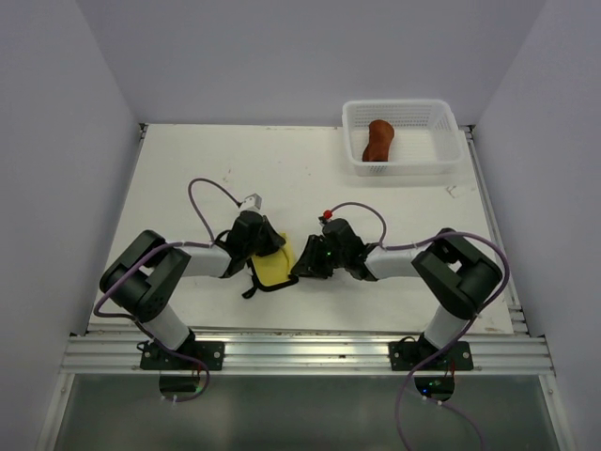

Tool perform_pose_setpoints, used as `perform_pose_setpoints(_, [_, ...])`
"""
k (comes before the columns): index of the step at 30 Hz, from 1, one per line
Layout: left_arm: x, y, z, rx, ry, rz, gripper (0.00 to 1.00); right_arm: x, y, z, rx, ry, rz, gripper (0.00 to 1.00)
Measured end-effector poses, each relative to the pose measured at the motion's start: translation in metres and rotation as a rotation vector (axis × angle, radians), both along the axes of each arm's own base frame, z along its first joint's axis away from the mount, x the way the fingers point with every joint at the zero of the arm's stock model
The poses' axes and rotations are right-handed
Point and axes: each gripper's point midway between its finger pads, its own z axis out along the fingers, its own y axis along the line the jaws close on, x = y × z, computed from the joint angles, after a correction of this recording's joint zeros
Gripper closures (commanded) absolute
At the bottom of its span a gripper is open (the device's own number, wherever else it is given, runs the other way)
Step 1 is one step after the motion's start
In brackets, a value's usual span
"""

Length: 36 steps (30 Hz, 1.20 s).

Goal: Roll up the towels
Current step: Roll the towel

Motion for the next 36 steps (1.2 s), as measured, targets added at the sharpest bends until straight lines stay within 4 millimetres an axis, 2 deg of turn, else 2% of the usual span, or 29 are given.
perform_pose_setpoints(5, [-0.001,0.001,0.000,0.000,0.000,0.007,1.00,-0.002,0.005,-0.001,0.001,0.002,0.014,0.69])
perform_pose_setpoints(17, [0.001,0.001,0.000,0.014,0.010,0.005,1.00,-0.006,0.005,-0.005,-0.039,-0.032,0.049,0.99])
perform_pose_setpoints(32, [0.004,0.011,0.003,0.042,0.070,-0.029,1.00,0.000,-0.011,0.002,-0.204,-0.221,0.096,1.00])
perform_pose_setpoints(36, [0.002,0.011,0.001,0.031,0.082,-0.038,0.87,-0.003,-0.010,0.002,-0.266,-0.273,0.129,1.00])
